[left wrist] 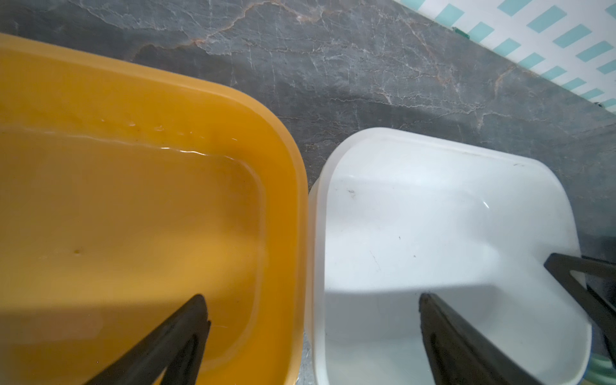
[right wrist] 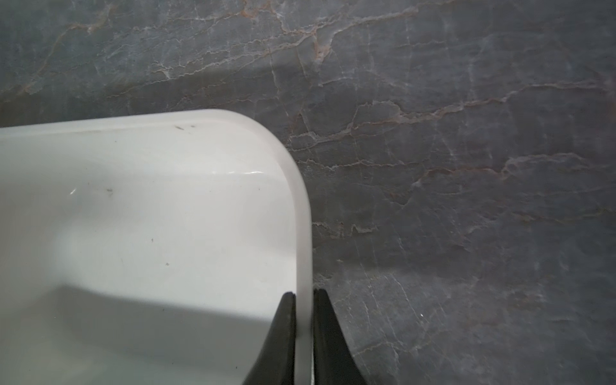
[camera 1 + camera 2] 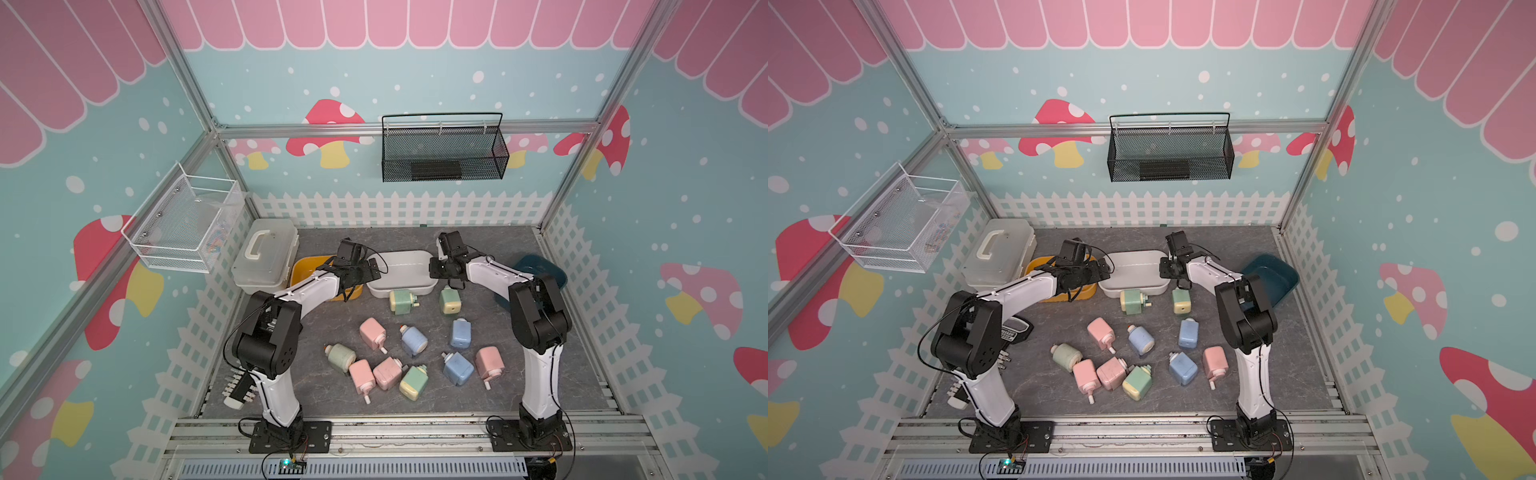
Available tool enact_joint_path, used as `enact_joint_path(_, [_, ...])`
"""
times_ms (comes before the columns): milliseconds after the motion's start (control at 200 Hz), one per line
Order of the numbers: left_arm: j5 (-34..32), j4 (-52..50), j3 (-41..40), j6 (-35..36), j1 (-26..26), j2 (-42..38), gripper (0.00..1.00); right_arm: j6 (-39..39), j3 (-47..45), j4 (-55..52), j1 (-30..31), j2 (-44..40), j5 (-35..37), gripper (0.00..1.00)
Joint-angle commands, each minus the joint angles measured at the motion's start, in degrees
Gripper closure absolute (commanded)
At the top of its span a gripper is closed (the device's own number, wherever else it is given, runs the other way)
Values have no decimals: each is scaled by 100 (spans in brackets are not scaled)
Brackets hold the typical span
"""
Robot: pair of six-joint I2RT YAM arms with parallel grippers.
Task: Place the pencil sharpeners by color into the storage box
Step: Move the storage box to the center of the board.
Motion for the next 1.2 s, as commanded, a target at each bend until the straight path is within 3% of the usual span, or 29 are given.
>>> enact_joint_path(0, [135,-57,144,87,33,175,1,262,-202,-36,24,-253,312,85])
enact_joint_path(370, [653,2,164,267,22,276,1,-56,269,-175,45,32,-376,82])
enact_joint_path(886, [524,-233,32,595,17,-165,1,31,-462,65,116,-589,-350,82])
enact_joint_path(1036, [464,-102,-198,647,22,-480,1,-249,-633,54,112,-852,-137,76])
enact_joint_path(1196, [491,2,-420,758,22,-765,1,-738,-849,9,78,-1326,-148,60])
